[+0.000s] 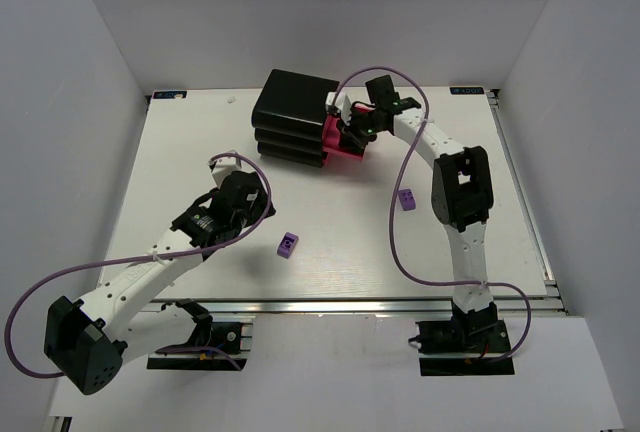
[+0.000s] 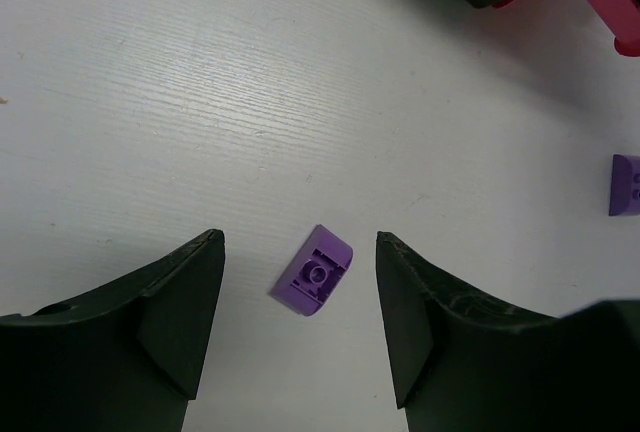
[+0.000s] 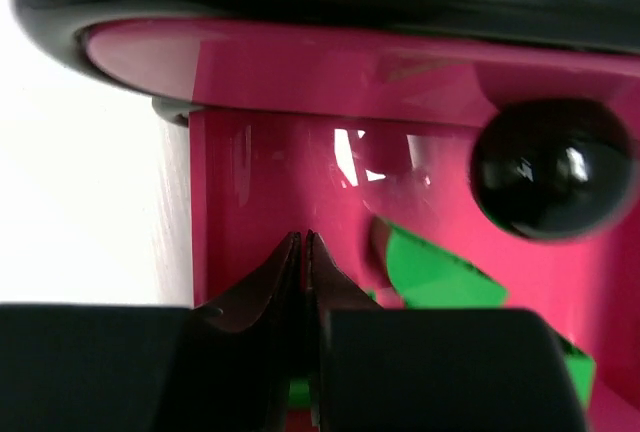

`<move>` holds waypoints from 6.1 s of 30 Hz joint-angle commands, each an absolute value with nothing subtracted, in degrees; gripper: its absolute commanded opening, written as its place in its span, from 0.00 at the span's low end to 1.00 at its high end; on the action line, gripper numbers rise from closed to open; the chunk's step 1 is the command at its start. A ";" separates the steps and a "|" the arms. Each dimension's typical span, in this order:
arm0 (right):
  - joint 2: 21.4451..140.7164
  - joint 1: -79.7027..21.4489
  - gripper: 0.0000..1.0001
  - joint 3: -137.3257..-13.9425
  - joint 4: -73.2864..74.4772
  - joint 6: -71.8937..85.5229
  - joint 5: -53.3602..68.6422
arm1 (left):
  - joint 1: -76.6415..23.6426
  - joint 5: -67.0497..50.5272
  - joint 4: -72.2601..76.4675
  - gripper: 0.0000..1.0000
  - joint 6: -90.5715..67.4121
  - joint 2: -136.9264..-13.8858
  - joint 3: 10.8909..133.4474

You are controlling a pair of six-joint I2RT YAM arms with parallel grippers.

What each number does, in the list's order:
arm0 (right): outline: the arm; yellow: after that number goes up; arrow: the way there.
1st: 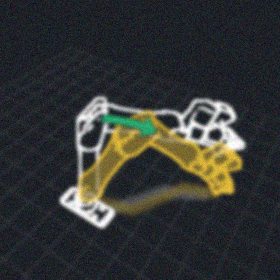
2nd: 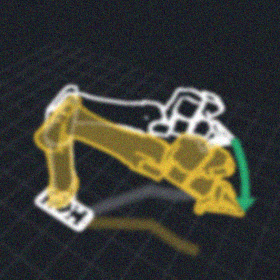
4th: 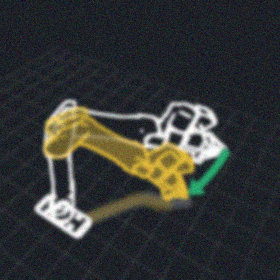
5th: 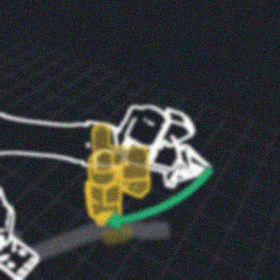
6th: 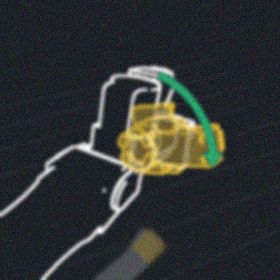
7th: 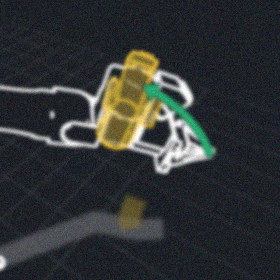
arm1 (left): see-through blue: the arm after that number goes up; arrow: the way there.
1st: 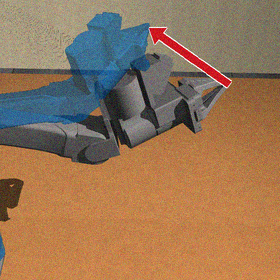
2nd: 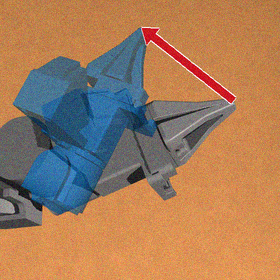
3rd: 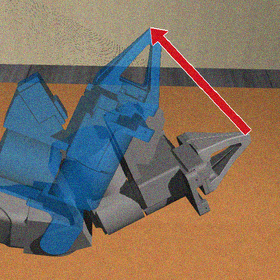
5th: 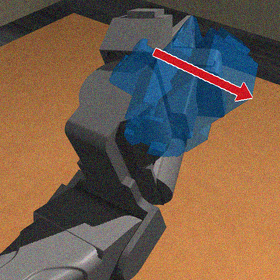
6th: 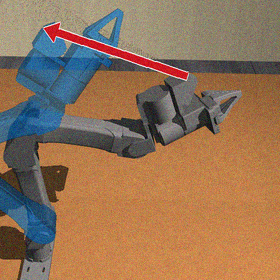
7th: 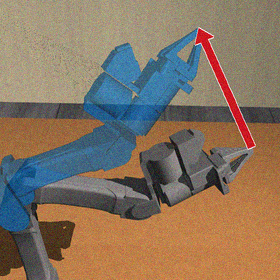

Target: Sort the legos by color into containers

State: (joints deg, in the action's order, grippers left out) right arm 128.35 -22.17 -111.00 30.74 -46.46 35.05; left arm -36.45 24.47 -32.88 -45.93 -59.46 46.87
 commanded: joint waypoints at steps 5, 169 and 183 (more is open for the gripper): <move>129.20 -22.76 0.12 -114.61 28.13 -43.68 35.16 | -36.39 25.66 -33.75 0.72 -46.05 -58.54 49.66; 121.31 -12.75 0.81 -92.82 8.18 -18.29 45.62 | -37.44 -3.59 -33.75 0.90 -17.23 -83.04 56.34; 101.88 -4.67 0.89 -77.18 -1.57 -7.74 36.29 | -40.25 1.21 -33.49 0.50 -18.02 -93.78 54.06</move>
